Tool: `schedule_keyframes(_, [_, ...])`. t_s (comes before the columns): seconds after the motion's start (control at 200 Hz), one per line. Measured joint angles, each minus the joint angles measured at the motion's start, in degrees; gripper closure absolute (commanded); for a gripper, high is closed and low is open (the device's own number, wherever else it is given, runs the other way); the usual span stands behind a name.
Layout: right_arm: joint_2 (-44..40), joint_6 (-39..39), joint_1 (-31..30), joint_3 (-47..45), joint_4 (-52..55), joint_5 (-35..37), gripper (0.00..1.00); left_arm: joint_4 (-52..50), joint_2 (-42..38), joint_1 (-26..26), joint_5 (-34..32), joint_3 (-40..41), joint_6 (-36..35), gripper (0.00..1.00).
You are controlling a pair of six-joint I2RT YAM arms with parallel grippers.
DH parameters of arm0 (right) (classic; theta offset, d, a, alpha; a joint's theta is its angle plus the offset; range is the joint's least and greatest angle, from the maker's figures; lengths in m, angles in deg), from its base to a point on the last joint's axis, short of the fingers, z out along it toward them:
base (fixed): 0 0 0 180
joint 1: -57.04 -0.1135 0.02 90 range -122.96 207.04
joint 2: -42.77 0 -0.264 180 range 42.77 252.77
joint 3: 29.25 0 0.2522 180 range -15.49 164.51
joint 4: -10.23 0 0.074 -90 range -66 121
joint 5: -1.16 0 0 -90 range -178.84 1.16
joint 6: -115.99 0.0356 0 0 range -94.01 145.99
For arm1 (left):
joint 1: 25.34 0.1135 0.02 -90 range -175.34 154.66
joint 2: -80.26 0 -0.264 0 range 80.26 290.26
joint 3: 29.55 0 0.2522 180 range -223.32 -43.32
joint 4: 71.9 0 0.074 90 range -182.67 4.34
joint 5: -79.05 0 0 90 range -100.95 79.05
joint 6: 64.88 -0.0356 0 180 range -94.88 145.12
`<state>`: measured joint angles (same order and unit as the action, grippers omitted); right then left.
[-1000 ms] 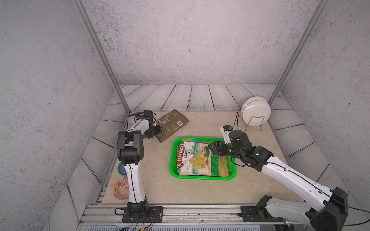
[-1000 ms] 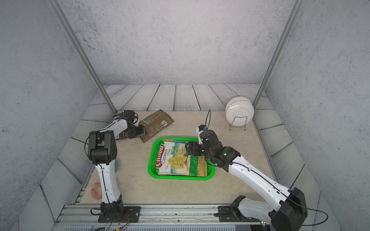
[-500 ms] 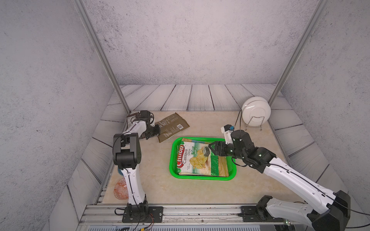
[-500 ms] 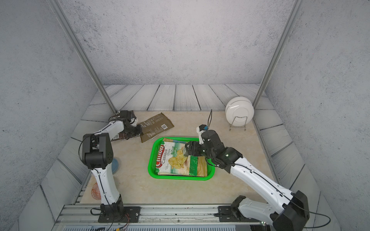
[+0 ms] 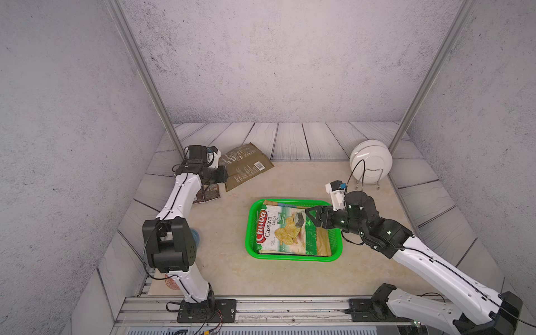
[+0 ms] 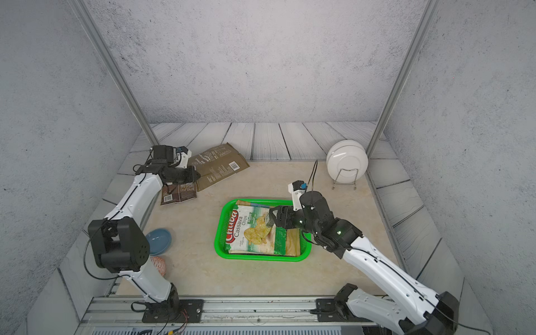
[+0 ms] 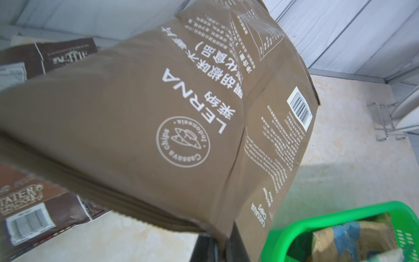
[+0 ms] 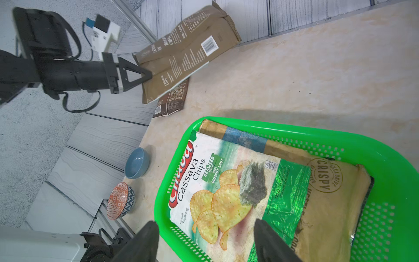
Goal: Put the potato chips into the basket
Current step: Pick up the potato chip from the center of the board, then place the potato chip in the basket.
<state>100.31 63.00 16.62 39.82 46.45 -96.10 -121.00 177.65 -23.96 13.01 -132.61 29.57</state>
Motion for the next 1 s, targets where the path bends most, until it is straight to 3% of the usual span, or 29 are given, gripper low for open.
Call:
schedule_keyframes(0.305, [-2.3,-2.8,0.6,2.5,10.1,5.1,0.30,-15.6,-10.5,-2.1,11.2,-5.0,-13.0,1.00])
schedule_keyframes(0.505, [-4.4,-4.2,2.3,6.2,17.4,9.8,0.31,-23.2,-16.8,-11.3,15.3,0.8,-21.1,1.00])
schedule_keyframes(0.766, [-11.8,-4.7,2.6,7.2,20.6,15.3,0.32,-20.5,-19.3,-20.8,16.1,13.8,-22.1,1.00])
schedule_keyframes(0.996, [-11.6,-4.2,2.6,5.5,20.5,15.1,0.32,-12.1,-19.1,-26.4,13.4,21.0,-18.4,1.00])
